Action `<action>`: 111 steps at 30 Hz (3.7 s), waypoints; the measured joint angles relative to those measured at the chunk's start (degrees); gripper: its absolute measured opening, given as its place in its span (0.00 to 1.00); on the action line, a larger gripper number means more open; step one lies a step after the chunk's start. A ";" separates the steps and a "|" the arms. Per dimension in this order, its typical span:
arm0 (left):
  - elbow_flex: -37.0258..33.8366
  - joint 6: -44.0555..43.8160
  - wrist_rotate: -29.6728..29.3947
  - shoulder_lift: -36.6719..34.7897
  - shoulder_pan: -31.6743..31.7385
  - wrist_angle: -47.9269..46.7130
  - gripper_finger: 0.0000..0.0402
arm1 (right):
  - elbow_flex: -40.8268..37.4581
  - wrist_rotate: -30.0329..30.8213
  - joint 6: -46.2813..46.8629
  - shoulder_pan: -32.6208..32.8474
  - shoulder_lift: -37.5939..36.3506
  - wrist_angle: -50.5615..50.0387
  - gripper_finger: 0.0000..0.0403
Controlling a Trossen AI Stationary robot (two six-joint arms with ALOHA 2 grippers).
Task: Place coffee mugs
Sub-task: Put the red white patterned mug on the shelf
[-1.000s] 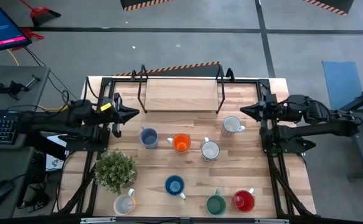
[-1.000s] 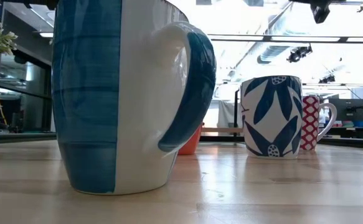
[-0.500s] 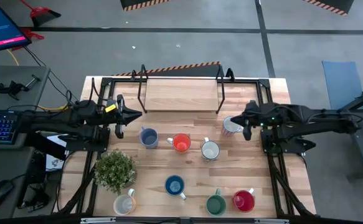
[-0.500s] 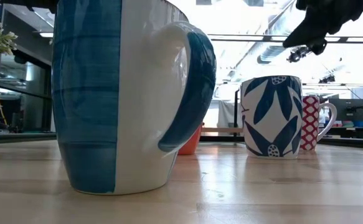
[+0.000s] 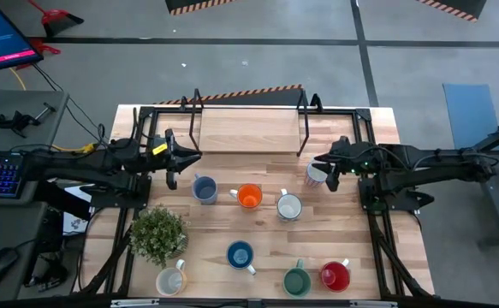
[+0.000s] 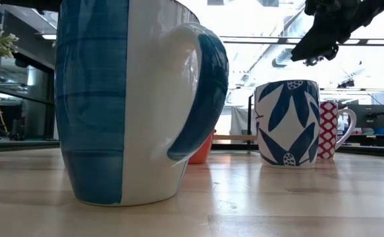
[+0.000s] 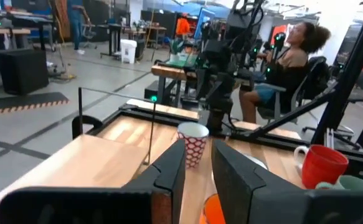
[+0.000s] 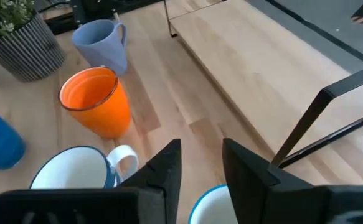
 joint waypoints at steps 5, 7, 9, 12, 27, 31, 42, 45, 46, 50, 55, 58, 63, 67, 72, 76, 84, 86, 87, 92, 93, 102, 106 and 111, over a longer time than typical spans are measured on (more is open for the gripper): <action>0.00 -4.41 0.00 0.94 -0.07 -3.48 0.18 | 0.00 -5.14 3.87 0.00 1.04 -3.29 0.26; 0.00 -5.76 0.02 1.15 -0.04 -6.78 0.18 | 0.00 -6.75 5.20 0.01 2.26 -6.46 0.26; 0.00 -6.21 0.00 1.39 -0.04 -8.72 0.18 | -0.04 -7.38 6.15 0.00 3.73 -8.16 0.26; -0.02 -6.42 0.00 1.42 -0.02 -9.81 0.18 | -0.04 -7.89 6.93 0.00 6.11 -8.00 0.24; -0.02 -6.01 0.00 1.38 0.00 -9.73 0.18 | 8.98 -9.92 4.32 0.00 22.29 -18.80 0.19; -0.02 -6.02 0.00 1.38 0.00 -9.73 0.18 | 9.01 -9.94 3.75 0.00 24.86 -18.91 0.19; -0.02 -6.05 0.00 1.38 0.00 -9.73 0.18 | 9.01 -5.83 3.41 0.00 31.10 -18.58 0.19; -0.02 -6.05 0.00 1.38 0.00 -9.73 0.18 | 9.01 -6.22 3.45 0.00 32.87 -18.25 0.19; -0.02 -6.05 0.00 1.38 0.00 -9.73 0.18 | 9.01 -6.23 3.52 0.00 33.47 -18.01 0.19; -0.02 -6.07 0.00 1.38 0.00 -9.73 0.18 | 9.01 -6.23 2.95 0.00 36.05 -15.29 0.19; -0.02 -6.10 0.00 1.38 0.00 -9.73 0.18 | 9.03 -5.95 5.30 0.00 39.11 -12.83 0.17; -0.02 -6.10 0.00 1.38 0.00 -9.73 0.18 | 9.07 -6.03 6.34 0.00 40.59 -12.87 0.05; 0.00 -6.07 0.02 1.38 0.00 -9.73 0.18 | 9.35 -5.46 5.53 0.04 39.80 -13.14 0.01; 0.00 -6.05 0.01 1.38 0.00 -9.73 0.18 | 12.71 -3.37 5.03 0.04 35.61 -16.04 0.01; 0.00 -6.03 0.00 1.38 0.00 -9.75 0.18 | 21.30 -2.56 6.52 0.31 29.76 -27.04 0.00; 0.00 -6.07 0.02 1.38 -0.01 -9.75 0.18 | 29.06 -2.37 7.12 0.83 26.87 -30.43 0.00; 0.02 -6.99 0.02 1.38 -0.02 -9.77 0.18 | 46.79 2.05 -4.60 -3.43 32.48 -20.55 0.00; 0.02 -6.99 0.02 1.38 -0.02 -9.84 0.18 | 51.52 2.22 -8.50 -5.77 36.46 -20.68 0.00; 0.02 -6.99 0.02 1.38 -0.02 -9.87 0.18 | 53.90 1.92 -10.24 -7.12 38.79 -20.84 0.00; 0.02 -7.01 0.02 1.39 -0.02 -10.46 0.18 | 64.81 -3.43 -14.86 -13.67 50.84 -24.69 0.00; 0.02 -7.01 0.02 1.38 -0.02 -10.49 0.18 | 66.81 -4.86 -15.43 -14.90 53.41 -25.93 0.00; 0.02 -6.99 0.02 1.38 0.00 -10.65 0.18 | 81.50 -11.63 -19.68 -21.57 73.71 -32.70 0.00; 0.02 -6.99 0.02 1.38 0.00 -10.67 0.18 | 87.18 -11.71 -20.11 -23.31 80.29 -33.25 0.00; 0.02 -6.99 0.02 1.38 -0.02 -10.67 0.18 | 93.03 -11.67 -19.35 -25.87 86.93 -37.11 0.00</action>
